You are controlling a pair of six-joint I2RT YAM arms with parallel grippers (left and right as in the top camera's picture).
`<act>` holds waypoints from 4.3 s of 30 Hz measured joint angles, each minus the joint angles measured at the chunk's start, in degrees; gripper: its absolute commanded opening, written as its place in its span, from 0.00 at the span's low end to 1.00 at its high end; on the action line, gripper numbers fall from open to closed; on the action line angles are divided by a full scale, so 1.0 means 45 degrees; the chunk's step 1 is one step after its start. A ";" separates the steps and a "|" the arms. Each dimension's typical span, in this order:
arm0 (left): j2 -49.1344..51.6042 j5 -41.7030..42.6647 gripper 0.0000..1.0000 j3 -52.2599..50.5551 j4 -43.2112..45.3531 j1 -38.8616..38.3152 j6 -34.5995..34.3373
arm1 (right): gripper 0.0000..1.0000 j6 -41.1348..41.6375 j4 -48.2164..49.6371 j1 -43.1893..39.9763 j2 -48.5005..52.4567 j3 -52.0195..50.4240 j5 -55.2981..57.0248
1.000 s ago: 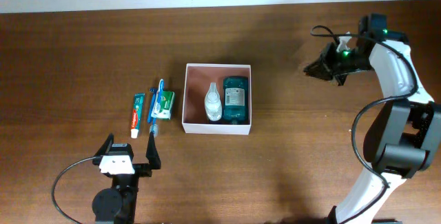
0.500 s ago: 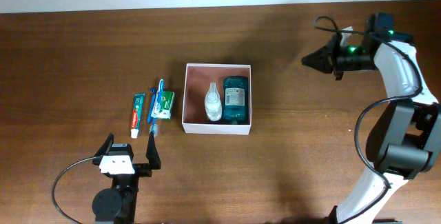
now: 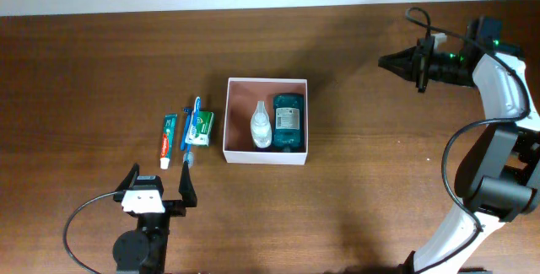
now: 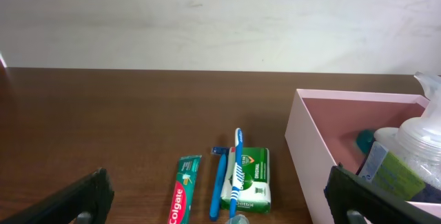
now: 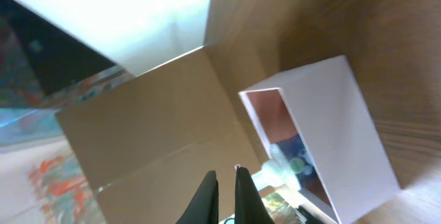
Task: Pack container
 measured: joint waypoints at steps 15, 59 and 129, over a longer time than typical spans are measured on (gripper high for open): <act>0.0000 -0.0005 0.99 0.0000 0.0000 0.0000 0.0000 | 0.04 -0.3089 0.0568 0.0000 0.0000 0.0000 -0.1093; 0.0000 -0.0005 0.99 0.0000 0.0000 0.0000 0.0000 | 0.82 0.4425 0.1239 -0.0379 0.0000 0.0000 -0.0777; 0.0000 -0.0005 0.99 0.0000 0.0000 0.0000 0.0000 | 0.04 -0.0437 0.1180 -0.0379 0.0000 0.0000 0.1603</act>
